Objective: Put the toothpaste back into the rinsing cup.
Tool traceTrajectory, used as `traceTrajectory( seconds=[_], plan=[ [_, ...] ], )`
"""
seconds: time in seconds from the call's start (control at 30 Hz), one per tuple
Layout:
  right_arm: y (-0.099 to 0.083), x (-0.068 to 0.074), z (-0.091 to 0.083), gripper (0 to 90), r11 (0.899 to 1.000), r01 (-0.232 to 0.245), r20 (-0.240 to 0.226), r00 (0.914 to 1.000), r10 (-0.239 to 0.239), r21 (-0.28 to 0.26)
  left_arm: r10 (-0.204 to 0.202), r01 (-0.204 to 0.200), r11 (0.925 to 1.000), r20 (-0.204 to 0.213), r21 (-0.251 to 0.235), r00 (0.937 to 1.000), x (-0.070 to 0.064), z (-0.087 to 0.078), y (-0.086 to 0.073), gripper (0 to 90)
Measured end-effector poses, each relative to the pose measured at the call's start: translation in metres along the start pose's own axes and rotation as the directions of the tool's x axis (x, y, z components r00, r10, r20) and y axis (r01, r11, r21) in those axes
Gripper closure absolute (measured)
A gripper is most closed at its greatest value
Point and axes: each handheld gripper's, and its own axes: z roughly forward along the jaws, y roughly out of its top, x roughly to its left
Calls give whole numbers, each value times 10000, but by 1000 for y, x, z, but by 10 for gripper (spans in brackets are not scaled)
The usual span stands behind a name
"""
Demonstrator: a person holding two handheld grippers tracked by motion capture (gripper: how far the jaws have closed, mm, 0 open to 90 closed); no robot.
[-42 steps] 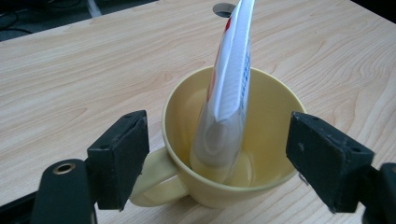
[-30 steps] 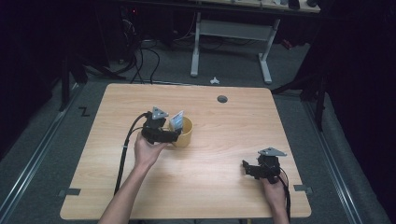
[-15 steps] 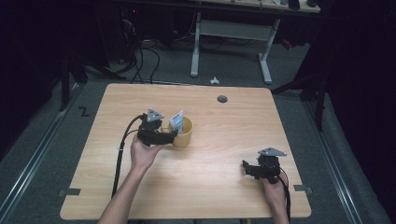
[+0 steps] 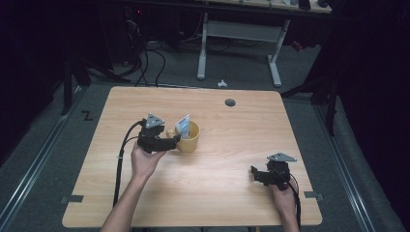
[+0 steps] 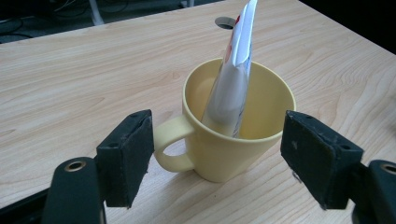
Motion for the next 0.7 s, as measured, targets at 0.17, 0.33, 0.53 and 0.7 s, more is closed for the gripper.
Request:
traceTrajectory(
  seconds=[0.17, 0.33, 0.53, 0.7],
  plan=[
    [0, 0, 0, 148, 10000, 2, 0, 10000, -2, 0, -36, 36, 10000, -15, -2, 10000, 1, -2, -2, 261],
    [0, 0, 0, 149, 10000, 0, 1, 10000, 0, 0, -102, 102, 9999, 14, -7, 9999, 1, -5, -4, 262],
    [0, 0, 0, 149, 10000, 3, 2, 10000, -3, 0, -115, 116, 9998, 74, -132, 9999, 0, -10, -4, 262],
    [0, 0, 0, 149, 10000, 3, 1, 10000, -3, 0, -123, 124, 9998, 71, -140, 9999, -1, -13, -5, 262]
  ],
)
